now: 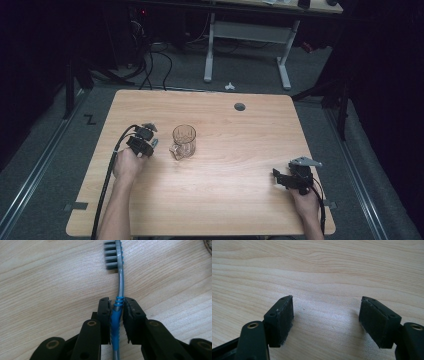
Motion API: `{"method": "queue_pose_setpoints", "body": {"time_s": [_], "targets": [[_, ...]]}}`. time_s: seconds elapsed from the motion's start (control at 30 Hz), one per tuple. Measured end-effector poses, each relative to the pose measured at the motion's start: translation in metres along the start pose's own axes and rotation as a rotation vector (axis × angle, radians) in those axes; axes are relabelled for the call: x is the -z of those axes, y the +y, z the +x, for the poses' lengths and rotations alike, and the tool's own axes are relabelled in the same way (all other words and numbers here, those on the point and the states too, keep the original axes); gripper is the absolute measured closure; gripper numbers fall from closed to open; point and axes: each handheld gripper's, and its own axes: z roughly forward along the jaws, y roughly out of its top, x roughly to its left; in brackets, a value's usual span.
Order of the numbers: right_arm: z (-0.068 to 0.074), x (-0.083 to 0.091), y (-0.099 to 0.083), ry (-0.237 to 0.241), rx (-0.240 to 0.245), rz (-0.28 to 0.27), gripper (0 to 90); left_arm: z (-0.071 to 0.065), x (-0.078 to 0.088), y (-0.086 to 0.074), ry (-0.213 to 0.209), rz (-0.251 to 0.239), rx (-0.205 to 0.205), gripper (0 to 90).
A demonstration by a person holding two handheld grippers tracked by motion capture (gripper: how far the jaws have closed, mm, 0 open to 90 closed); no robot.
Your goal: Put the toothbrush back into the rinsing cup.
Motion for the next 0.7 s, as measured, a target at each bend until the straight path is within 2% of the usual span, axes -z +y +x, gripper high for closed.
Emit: {"method": "queue_pose_setpoints", "body": {"time_s": [0.43, 0.7], "targets": [[0.0, 0.0, 0.0, 0.0, 0.0, 0.0, 28.2, 0.0043, 0.0, 0.0004, -0.02, 0.016, 0.011, 79.0], [0.0, 0.0, 0.0, 0.0, 0.0, 0.0, 28.3, 0.0049, 0.0, 0.0002, -0.025, 0.015, 0.001, 79.4]]}}
